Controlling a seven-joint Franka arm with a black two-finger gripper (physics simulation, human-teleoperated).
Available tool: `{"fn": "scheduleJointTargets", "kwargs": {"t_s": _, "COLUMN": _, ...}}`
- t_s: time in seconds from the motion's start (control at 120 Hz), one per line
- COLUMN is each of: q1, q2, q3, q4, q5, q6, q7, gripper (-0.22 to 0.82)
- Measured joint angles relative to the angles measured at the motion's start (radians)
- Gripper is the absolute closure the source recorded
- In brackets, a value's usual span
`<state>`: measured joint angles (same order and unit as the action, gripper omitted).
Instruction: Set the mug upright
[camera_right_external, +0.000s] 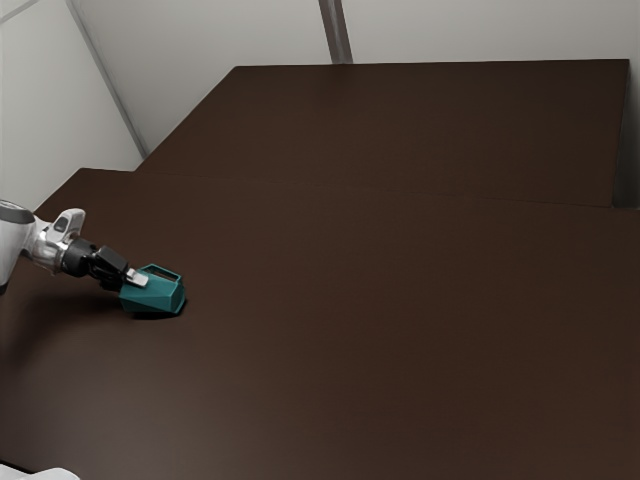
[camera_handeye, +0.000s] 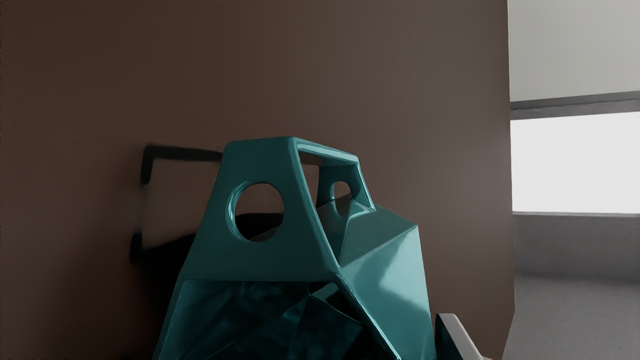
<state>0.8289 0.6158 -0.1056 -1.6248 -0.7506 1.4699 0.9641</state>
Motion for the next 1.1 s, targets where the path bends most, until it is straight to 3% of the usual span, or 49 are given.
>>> {"fn": "scheduleJointTargets", "kwargs": {"t_s": 0.4, "q1": -0.008, "q2": -0.029, "q3": -0.015, "q4": 0.000, "q5": -0.016, "q6": 0.001, "q7": 0.018, "gripper": 0.77}}
{"fn": "scheduleJointTargets", "kwargs": {"t_s": 0.658, "q1": -0.066, "q2": -0.132, "q3": -0.018, "q4": -0.026, "q5": 0.049, "q6": 0.052, "q7": 0.017, "gripper": 0.78}}
{"fn": "scheduleJointTargets", "kwargs": {"t_s": 0.825, "q1": -0.142, "q2": -0.266, "q3": -0.030, "q4": -0.124, "q5": 0.142, "q6": 0.176, "q7": 0.011, "gripper": 0.78}}
{"fn": "scheduleJointTargets", "kwargs": {"t_s": 1.1, "q1": -0.181, "q2": -0.440, "q3": -0.188, "q4": -0.253, "q5": 0.378, "q6": 0.396, "q7": -0.074, "gripper": 0.78}}
